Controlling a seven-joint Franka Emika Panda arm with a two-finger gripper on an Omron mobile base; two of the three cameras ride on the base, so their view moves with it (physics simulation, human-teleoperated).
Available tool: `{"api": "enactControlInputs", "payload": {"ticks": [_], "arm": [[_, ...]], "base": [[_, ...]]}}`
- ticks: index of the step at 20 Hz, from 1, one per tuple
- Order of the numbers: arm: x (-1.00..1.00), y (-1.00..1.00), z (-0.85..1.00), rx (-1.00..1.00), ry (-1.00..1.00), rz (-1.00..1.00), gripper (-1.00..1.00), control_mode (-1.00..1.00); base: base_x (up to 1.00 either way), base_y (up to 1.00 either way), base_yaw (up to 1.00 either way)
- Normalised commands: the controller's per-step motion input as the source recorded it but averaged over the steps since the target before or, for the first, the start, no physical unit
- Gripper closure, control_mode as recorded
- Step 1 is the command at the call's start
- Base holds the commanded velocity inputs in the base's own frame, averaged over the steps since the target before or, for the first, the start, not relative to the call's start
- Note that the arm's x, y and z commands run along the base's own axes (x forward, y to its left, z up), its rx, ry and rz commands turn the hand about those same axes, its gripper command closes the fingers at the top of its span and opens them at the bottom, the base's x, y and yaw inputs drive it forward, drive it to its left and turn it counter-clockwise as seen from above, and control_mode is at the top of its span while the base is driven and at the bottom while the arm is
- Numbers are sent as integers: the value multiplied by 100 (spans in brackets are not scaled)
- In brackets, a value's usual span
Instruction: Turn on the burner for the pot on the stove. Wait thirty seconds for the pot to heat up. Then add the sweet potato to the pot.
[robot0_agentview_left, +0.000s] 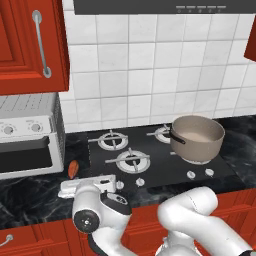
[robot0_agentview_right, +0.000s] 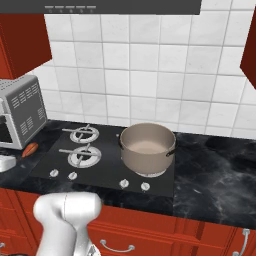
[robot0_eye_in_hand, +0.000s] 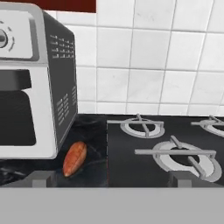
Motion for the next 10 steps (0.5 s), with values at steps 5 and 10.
{"api": "enactControlInputs", "payload": {"ticks": [5, 10], "arm": [[44, 7, -10, 0, 2, 0, -100, -100], [60, 20, -40, 0, 7, 0, -100, -100]], "base": [[0, 0, 0], [0, 0, 0]]}}
